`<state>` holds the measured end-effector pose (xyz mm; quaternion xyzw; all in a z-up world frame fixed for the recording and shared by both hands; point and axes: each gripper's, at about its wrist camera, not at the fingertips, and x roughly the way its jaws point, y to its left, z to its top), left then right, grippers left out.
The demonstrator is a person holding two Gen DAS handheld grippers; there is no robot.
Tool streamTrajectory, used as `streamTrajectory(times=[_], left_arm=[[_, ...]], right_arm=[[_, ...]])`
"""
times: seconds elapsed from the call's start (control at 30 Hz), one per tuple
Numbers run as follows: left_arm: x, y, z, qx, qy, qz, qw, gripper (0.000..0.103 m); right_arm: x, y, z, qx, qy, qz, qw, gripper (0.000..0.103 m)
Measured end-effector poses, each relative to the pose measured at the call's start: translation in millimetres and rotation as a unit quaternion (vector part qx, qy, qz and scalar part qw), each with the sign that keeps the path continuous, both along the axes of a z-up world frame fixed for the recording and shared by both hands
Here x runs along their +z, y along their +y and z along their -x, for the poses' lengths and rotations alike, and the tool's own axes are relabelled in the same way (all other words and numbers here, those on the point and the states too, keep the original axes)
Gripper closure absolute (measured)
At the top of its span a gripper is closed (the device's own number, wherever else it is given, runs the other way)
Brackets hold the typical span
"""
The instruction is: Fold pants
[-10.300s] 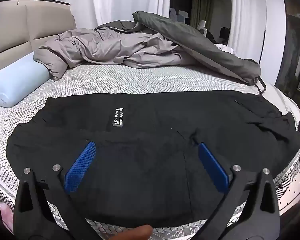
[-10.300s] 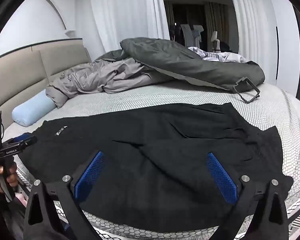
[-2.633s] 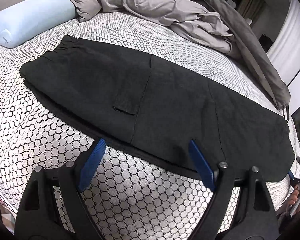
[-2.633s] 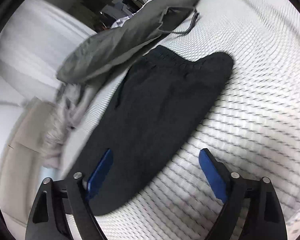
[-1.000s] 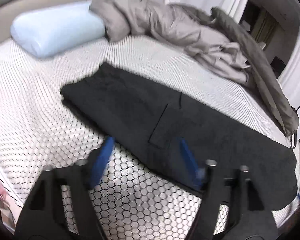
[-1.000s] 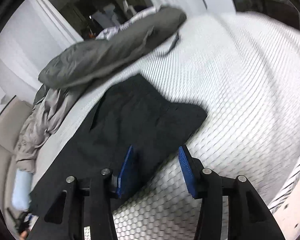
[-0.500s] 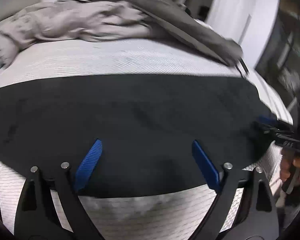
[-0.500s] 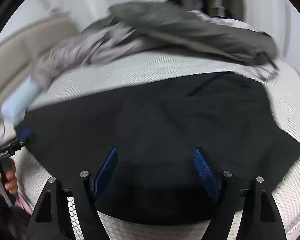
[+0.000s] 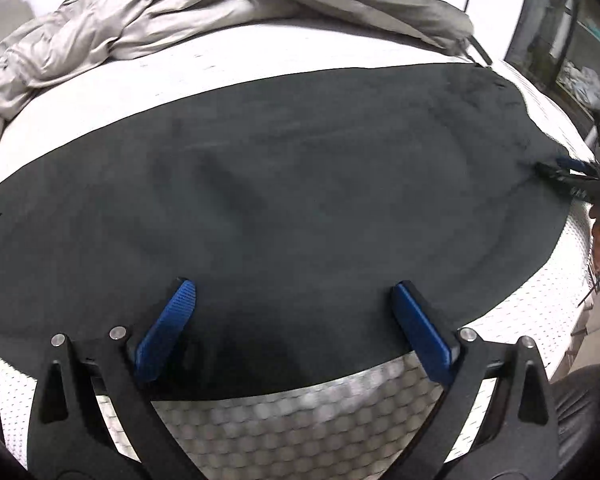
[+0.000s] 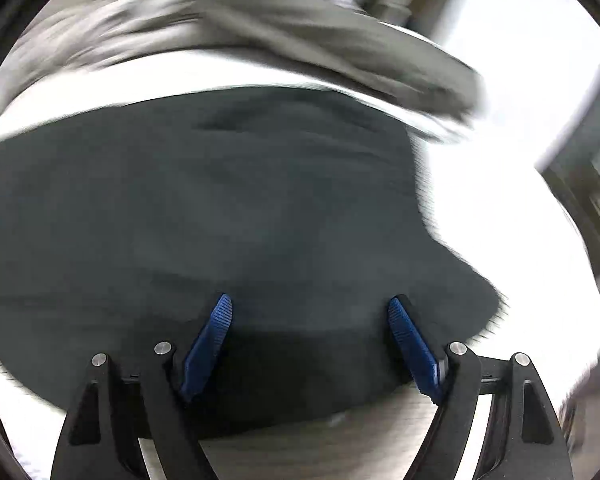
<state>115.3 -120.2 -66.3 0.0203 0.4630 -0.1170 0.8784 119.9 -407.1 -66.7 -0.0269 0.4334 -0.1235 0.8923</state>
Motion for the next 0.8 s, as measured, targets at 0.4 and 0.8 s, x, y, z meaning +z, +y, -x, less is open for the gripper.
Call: streamTrajectory(times=[0.4, 0.8], left_arm=[[29.9, -6.8, -37.6, -0.008, -0.029, 0.028, 0.9991, 0.004], [-5.1, 28.0, -88.8, 0.007, 0.027, 0.000, 0.9996, 0.004]], right_arm=[[40.0, 38.9, -21.6, 0.092, -0.057, -0.121, 0.987, 0.019], [-0.3, 35.3, -88.3, 0.040, 0.021, -0.004, 0.999, 0.018]])
